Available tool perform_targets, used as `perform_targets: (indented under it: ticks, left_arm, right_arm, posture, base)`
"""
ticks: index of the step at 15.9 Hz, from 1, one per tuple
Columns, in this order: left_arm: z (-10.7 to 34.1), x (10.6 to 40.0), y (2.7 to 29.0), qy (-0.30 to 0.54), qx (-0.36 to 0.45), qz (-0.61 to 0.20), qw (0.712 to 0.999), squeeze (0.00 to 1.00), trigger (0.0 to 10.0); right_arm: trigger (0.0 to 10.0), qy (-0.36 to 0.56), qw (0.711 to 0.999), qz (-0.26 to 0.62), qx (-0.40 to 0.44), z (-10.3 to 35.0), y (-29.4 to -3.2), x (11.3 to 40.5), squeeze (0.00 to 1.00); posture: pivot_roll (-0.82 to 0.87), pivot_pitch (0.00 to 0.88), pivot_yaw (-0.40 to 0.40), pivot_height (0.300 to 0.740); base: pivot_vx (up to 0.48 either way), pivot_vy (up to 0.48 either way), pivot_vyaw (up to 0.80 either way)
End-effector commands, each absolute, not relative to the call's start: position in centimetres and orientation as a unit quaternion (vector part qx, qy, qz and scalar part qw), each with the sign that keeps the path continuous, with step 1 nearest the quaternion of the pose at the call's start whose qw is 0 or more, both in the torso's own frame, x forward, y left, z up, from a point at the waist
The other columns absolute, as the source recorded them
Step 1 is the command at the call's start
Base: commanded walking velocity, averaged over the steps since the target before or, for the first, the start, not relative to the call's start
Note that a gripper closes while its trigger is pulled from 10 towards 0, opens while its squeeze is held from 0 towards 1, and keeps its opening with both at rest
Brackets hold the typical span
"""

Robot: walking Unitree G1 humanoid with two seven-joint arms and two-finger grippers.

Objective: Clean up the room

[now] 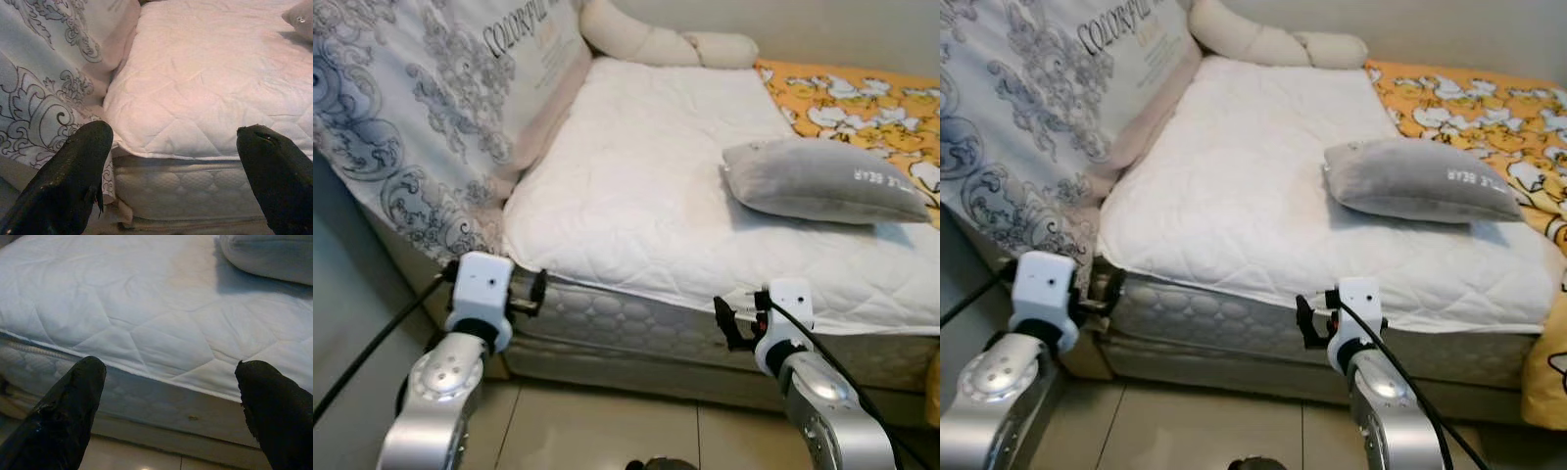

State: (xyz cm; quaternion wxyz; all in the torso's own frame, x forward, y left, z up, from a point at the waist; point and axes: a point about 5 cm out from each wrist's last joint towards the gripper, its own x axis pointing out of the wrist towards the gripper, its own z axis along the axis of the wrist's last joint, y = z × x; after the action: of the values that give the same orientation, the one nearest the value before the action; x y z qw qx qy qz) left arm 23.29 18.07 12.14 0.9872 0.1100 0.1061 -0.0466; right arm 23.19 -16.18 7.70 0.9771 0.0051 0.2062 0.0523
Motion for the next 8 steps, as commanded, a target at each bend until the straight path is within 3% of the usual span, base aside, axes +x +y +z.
perform_targets:
  ticks: [1,2,8]
  left_arm:
    - [12.29,23.50,18.24,0.104,0.113,-0.039,0.987,0.00,10.0]
    - [12.27,23.51,18.24,0.104,0.115,-0.039,0.987,0.00,10.0]
    - [12.38,23.85,18.46,0.106,0.119,-0.038,0.987,0.00,10.0]
  right_arm:
    - [10.0,0.197,0.978,0.061,0.005,8.05,-15.83,23.43,0.00]
    - [10.0,0.197,0.978,0.061,0.005,8.05,-15.79,23.44,0.00]
    - [10.0,0.196,0.979,0.059,0.001,8.17,-15.89,23.95,0.00]
  posture:
    - [-0.07,0.000,-0.040,0.740]
    - [-0.07,0.000,-0.040,0.740]
    - [-0.07,0.000,-0.033,0.740]
  base:
    - [0.000,0.000,0.00]
    - [0.000,0.000,0.00]
    - [0.000,-0.350,0.00]
